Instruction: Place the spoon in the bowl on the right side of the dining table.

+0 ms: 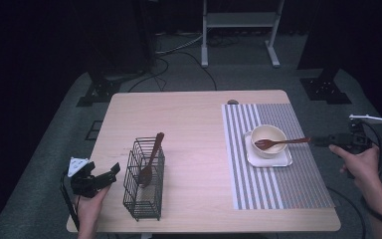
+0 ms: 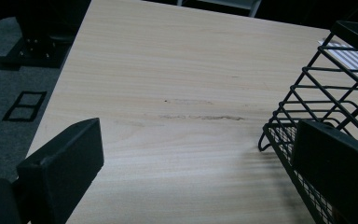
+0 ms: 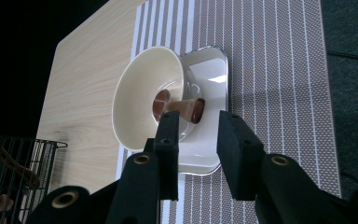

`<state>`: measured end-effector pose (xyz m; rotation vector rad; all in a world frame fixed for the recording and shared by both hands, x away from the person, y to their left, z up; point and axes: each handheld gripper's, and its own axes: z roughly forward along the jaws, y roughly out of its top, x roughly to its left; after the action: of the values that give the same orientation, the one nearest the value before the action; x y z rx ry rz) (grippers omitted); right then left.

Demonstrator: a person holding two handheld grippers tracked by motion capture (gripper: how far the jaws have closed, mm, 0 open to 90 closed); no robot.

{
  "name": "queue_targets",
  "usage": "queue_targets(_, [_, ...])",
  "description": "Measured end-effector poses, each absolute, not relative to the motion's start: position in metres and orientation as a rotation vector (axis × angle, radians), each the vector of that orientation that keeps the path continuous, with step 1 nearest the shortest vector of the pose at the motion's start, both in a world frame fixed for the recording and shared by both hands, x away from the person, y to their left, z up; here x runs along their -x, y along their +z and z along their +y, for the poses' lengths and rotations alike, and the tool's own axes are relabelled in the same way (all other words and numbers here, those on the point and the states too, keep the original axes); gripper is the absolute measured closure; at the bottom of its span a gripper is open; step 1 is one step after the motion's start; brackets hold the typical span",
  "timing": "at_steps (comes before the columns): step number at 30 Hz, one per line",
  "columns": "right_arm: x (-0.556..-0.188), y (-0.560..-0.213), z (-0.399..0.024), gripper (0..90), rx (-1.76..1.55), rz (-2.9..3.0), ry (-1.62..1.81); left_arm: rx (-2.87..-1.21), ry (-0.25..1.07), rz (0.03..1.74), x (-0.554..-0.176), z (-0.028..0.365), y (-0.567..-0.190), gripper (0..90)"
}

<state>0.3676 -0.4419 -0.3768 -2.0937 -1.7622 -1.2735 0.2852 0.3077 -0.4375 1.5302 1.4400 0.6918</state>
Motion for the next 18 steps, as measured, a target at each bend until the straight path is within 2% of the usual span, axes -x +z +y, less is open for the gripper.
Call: queue_targets(18, [-0.356,-0.380,-0.430,67.2,2.021,-1.817,-1.253,-1.532,0.695,1.441,-0.284,0.309,-0.437,1.7])
